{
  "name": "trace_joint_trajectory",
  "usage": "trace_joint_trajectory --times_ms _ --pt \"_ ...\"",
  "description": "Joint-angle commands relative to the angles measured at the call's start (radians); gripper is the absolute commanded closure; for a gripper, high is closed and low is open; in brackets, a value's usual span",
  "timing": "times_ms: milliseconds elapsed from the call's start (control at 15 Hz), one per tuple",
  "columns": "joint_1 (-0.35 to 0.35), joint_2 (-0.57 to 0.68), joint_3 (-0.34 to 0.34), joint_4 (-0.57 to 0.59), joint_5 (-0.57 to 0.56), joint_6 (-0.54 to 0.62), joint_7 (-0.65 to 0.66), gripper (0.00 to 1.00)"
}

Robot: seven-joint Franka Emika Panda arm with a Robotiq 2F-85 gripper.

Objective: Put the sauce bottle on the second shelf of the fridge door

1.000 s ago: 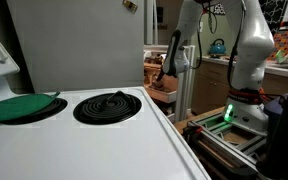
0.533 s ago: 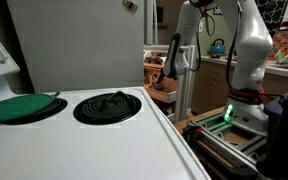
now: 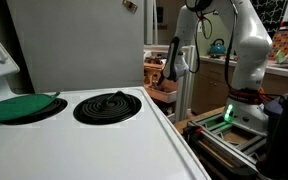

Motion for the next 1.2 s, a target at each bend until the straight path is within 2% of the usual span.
trace_joint_trajectory --times_ms 0,333,400,467,667,733,1133 --pt "-0.025 0.033 0.006 0.046 -0.04 0.006 0.042 0.63" --pt "-0.03 0.05 -0.006 0.07 -0.052 0.001 0.085 0.63" --pt "-0.028 0.052 -0.011 0.074 -0.053 -0.01 0.086 0.36" --pt "-0.022 0.056 -0.019 0.076 -0.047 -0.013 0.084 0.18" --pt "-0.028 0.061 -0.023 0.08 -0.053 -0.014 0.095 0.03" --pt "-0.028 0.062 -0.025 0.082 -0.053 -0.015 0.097 0.0" --pt "-0.019 0.019 -0.027 0.058 -0.068 -0.05 0.096 0.0"
